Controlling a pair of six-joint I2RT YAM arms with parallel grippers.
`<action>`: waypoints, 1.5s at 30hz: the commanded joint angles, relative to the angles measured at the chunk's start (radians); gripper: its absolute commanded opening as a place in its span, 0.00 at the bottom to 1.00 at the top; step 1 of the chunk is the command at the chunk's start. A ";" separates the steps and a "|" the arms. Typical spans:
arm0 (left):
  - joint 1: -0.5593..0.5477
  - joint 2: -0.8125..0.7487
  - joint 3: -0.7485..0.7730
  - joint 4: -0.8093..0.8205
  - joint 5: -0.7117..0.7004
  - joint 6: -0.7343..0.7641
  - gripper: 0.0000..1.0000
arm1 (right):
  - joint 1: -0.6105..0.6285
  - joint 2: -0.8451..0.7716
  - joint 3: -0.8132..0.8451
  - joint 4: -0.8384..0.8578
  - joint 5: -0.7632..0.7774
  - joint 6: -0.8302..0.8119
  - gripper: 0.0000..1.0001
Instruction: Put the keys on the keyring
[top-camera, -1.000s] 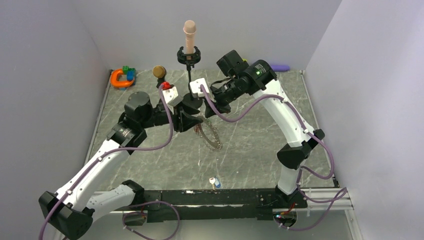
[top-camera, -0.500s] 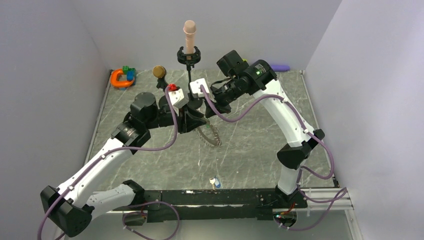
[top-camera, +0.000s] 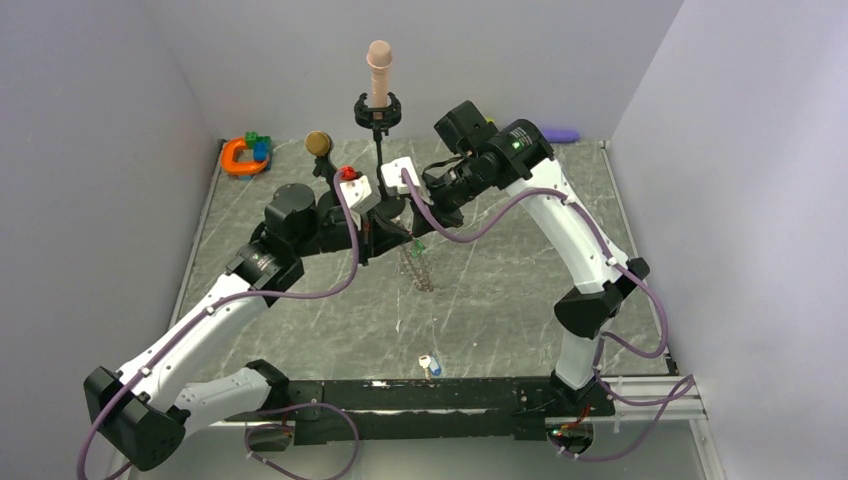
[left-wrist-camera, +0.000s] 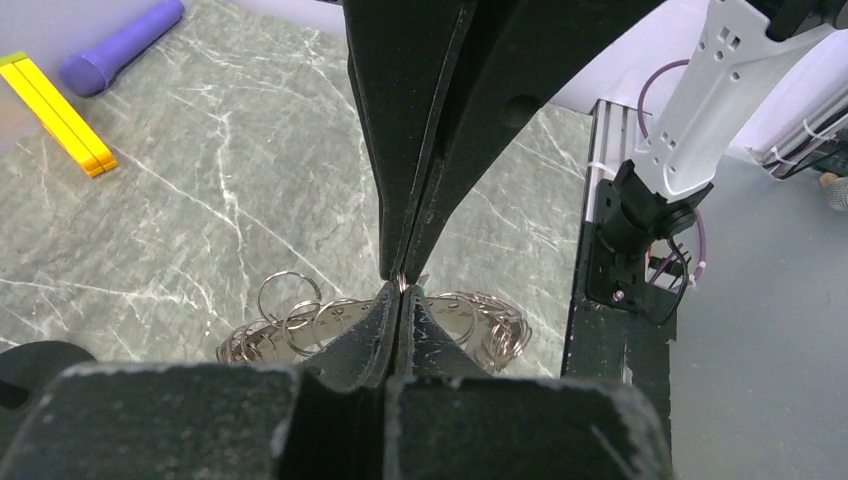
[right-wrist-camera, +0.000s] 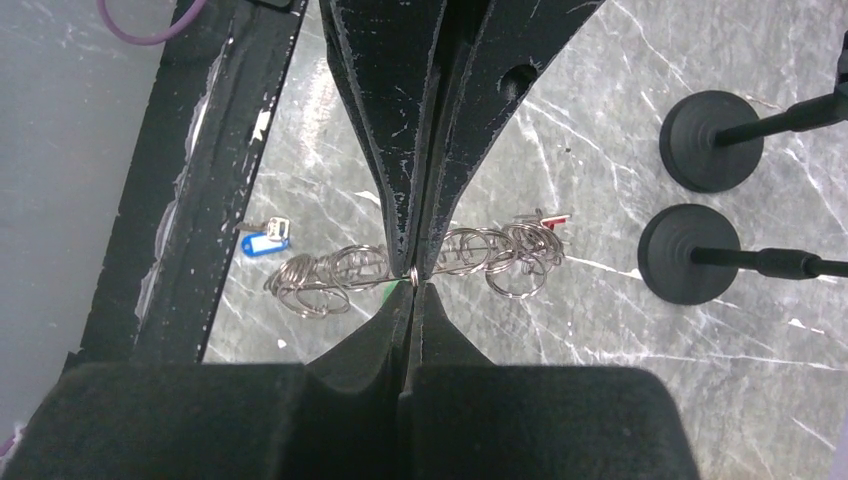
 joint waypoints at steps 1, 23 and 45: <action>-0.007 0.000 0.022 0.014 0.000 0.010 0.00 | 0.002 -0.041 -0.012 0.041 -0.060 0.001 0.00; -0.004 -0.150 -0.162 0.309 -0.070 -0.104 0.00 | -0.101 -0.138 -0.180 0.240 -0.232 0.133 0.47; 0.039 -0.162 -0.322 0.857 -0.090 -0.300 0.00 | -0.220 -0.245 -0.501 0.804 -0.562 0.575 0.49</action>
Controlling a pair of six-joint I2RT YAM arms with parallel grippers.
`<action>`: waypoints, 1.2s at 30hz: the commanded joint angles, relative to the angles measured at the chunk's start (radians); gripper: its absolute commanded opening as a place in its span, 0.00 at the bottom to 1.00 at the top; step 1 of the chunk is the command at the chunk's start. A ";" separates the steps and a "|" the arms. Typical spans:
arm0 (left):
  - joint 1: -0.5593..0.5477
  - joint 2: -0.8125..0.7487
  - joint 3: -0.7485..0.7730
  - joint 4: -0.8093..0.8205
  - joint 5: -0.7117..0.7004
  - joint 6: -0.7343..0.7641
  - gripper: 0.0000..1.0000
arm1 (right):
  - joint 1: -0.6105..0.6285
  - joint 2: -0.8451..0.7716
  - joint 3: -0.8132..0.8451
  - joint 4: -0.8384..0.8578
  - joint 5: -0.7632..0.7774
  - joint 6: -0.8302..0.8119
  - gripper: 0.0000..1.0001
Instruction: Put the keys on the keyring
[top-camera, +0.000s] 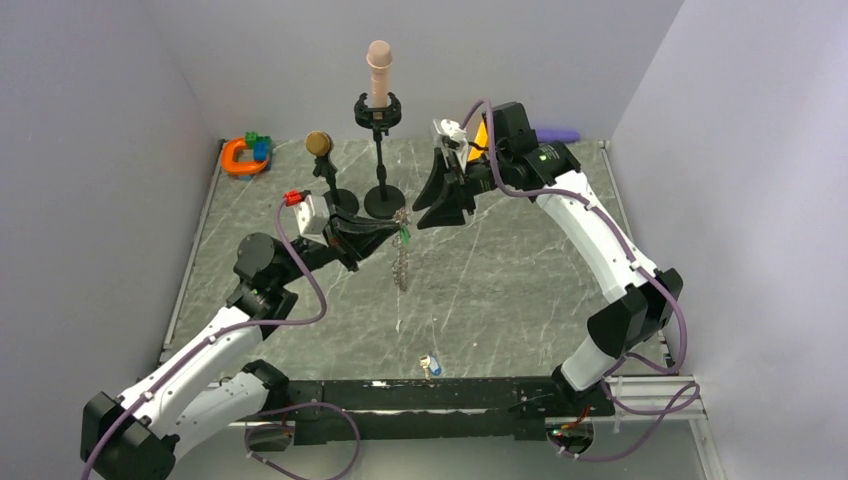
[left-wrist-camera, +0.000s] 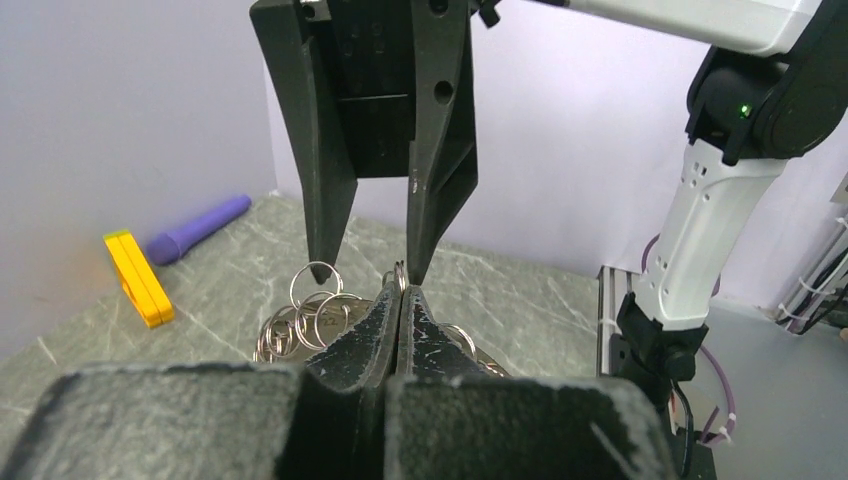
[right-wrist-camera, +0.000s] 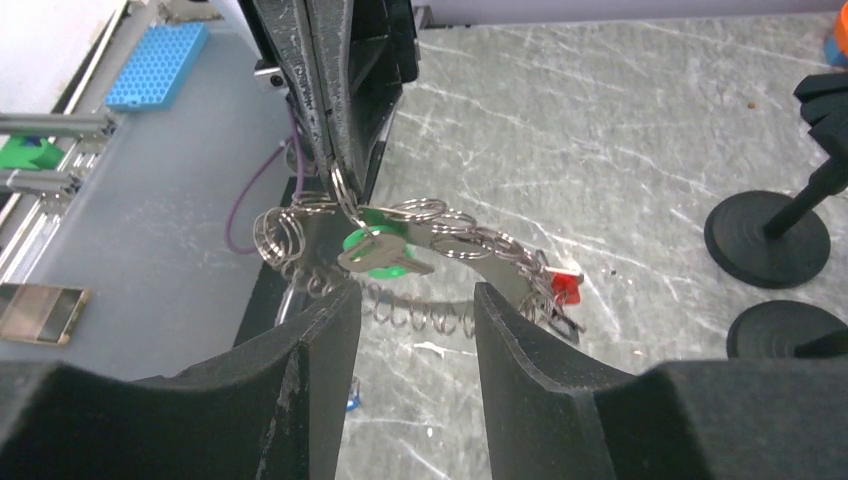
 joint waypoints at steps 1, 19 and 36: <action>0.006 0.021 0.027 0.205 -0.008 -0.051 0.00 | 0.004 -0.033 0.010 0.199 -0.082 0.143 0.49; 0.009 0.051 0.070 0.205 0.015 -0.056 0.00 | 0.013 -0.047 -0.024 0.240 -0.114 0.180 0.41; 0.013 0.031 0.065 0.210 -0.008 -0.060 0.00 | 0.041 -0.051 -0.032 0.172 -0.105 0.122 0.11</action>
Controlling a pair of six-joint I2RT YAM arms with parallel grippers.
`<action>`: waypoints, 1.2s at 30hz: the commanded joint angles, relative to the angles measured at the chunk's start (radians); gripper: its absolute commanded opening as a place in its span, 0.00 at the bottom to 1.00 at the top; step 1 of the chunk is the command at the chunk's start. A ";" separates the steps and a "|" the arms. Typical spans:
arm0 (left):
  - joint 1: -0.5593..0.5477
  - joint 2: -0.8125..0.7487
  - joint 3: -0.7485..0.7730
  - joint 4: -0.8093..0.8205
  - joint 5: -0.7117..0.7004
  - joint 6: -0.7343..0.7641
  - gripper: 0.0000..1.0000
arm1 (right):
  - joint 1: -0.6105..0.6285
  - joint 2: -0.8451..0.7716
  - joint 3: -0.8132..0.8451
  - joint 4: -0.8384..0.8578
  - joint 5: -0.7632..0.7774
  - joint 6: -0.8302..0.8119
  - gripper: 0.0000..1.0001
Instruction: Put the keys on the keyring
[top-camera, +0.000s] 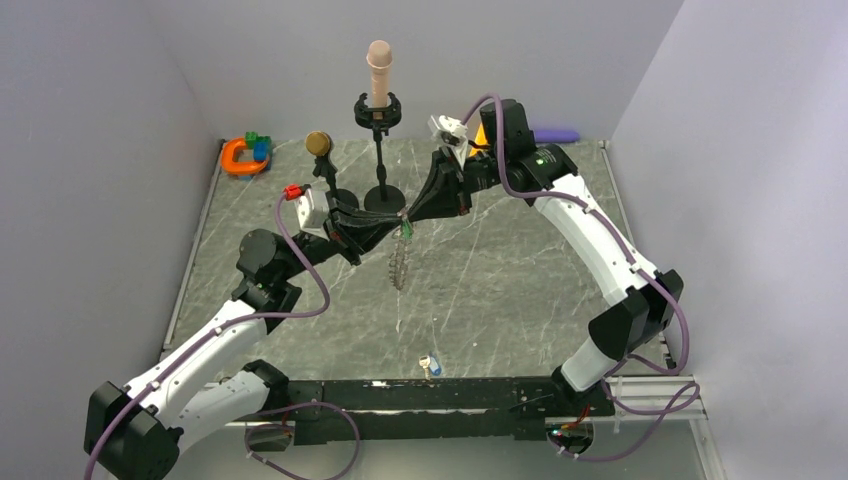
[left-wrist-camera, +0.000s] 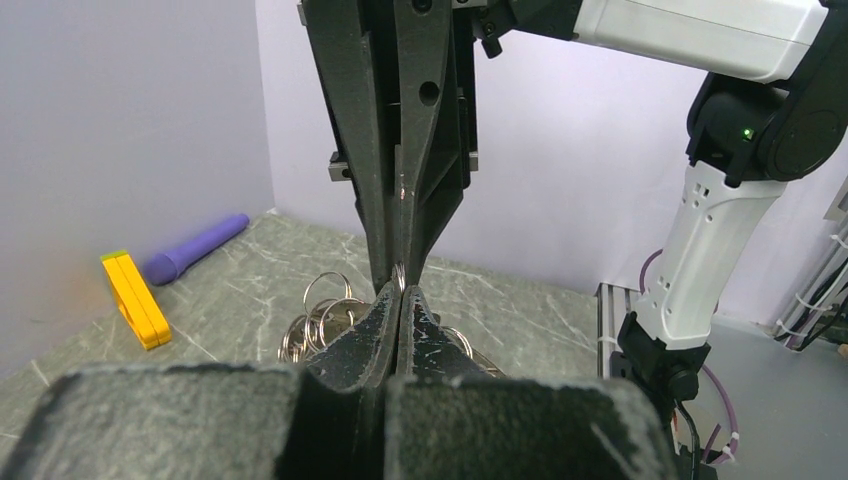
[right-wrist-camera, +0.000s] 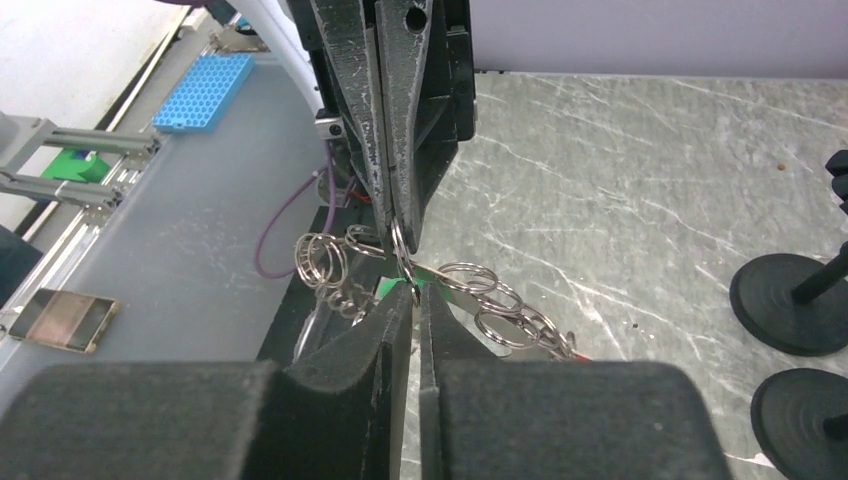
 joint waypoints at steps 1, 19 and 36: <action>0.005 -0.029 0.049 0.089 -0.016 -0.016 0.00 | 0.014 -0.043 -0.003 -0.028 -0.014 -0.045 0.08; 0.011 -0.039 0.041 0.118 -0.033 -0.036 0.00 | 0.053 -0.048 -0.015 -0.064 0.038 -0.079 0.00; 0.055 -0.118 0.067 -0.234 0.034 0.060 0.00 | -0.030 -0.124 -0.032 -0.063 0.099 -0.150 0.48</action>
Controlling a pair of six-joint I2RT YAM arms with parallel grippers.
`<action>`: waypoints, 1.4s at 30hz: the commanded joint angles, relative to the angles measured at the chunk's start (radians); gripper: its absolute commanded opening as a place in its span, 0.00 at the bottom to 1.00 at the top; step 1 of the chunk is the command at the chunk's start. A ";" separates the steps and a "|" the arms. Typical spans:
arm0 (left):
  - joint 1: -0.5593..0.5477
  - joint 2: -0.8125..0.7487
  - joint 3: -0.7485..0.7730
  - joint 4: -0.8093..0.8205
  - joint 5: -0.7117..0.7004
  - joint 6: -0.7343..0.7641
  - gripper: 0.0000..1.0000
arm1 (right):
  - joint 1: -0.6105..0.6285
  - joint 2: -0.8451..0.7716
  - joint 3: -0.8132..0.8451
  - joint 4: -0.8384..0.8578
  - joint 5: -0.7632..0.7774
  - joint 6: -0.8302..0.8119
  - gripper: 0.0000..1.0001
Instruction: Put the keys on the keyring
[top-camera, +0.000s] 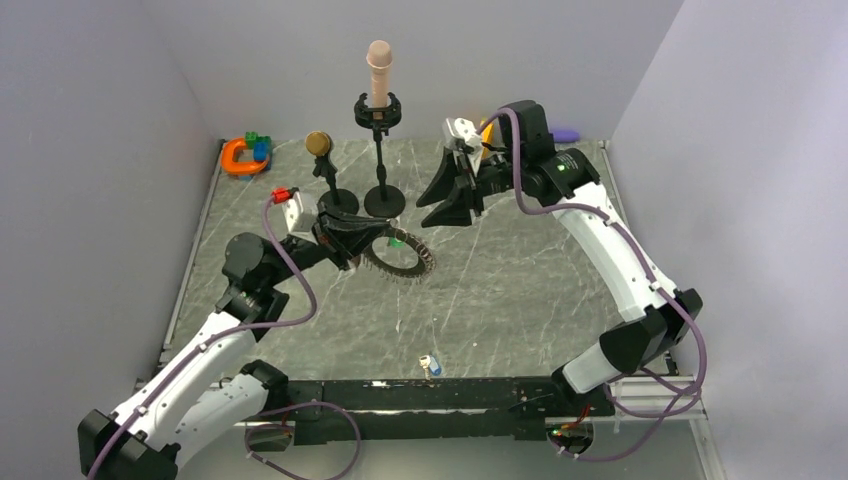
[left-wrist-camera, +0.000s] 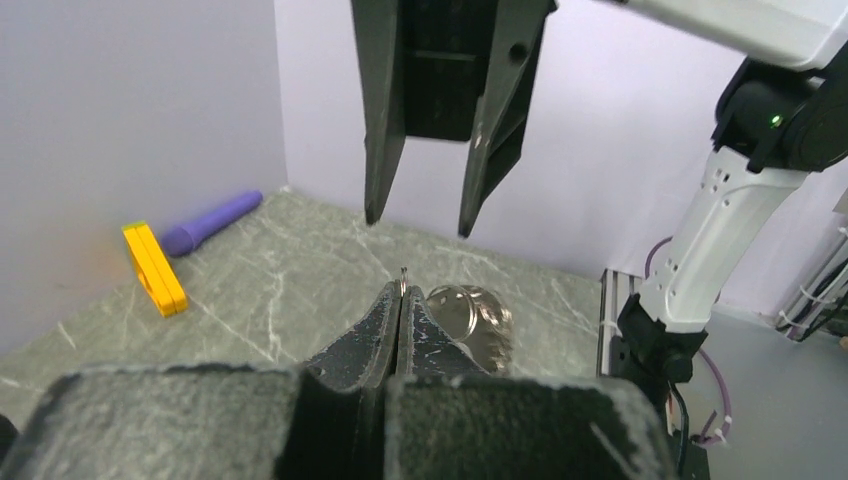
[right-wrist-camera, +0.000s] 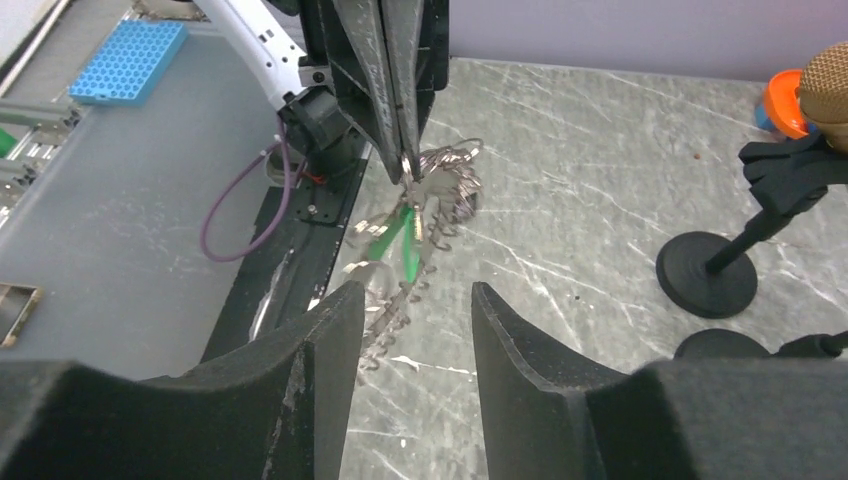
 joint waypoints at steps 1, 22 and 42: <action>0.008 -0.014 0.078 -0.162 0.018 0.079 0.00 | -0.017 -0.051 -0.038 0.031 0.012 -0.022 0.49; -0.012 0.538 0.227 -0.049 -0.214 0.029 0.00 | -0.207 -0.219 -0.459 0.234 0.152 0.118 0.54; 0.093 0.645 -0.102 0.112 -0.418 -0.237 0.00 | -0.250 -0.232 -0.581 0.328 0.110 0.179 0.54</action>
